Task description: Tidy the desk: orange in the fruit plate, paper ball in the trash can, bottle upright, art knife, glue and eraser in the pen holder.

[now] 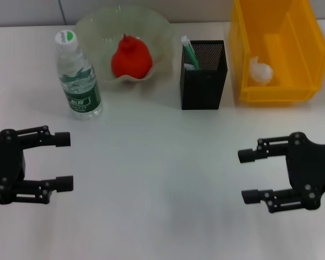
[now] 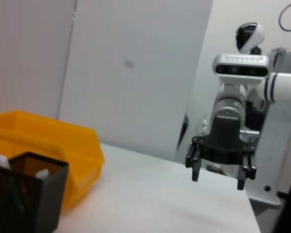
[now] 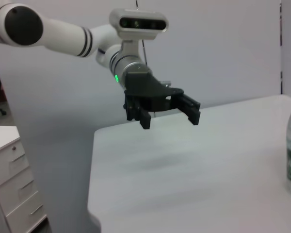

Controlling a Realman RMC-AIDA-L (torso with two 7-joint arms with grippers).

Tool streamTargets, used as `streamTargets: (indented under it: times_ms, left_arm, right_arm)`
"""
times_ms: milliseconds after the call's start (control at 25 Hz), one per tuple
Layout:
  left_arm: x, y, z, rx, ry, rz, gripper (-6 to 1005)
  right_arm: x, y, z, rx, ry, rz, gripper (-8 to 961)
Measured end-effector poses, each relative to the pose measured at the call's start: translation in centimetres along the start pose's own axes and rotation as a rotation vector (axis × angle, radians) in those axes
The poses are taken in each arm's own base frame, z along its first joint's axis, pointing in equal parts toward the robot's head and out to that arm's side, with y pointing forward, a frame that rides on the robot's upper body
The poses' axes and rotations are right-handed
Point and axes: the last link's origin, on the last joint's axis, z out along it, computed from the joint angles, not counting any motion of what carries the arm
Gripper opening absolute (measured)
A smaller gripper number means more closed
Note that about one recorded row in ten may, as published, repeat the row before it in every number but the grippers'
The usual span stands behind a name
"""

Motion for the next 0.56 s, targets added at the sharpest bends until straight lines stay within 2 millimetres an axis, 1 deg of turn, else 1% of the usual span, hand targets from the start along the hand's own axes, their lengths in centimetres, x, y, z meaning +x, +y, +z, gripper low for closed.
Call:
streamTargets:
  times_ms: [320,560]
  left_arm:
    - [-0.1,-0.1,0.9,-0.052,-0.053,-0.023,860]
    - [0.1,-0.4,1.2,-0.054,-0.062,-0.021,860]
  right_arm:
    - [1.3,0.8,-0.7,0.01,-0.01,0.023,689]
    - [1.7,0.7,-0.8,0.016,-0.044,0.032,689]
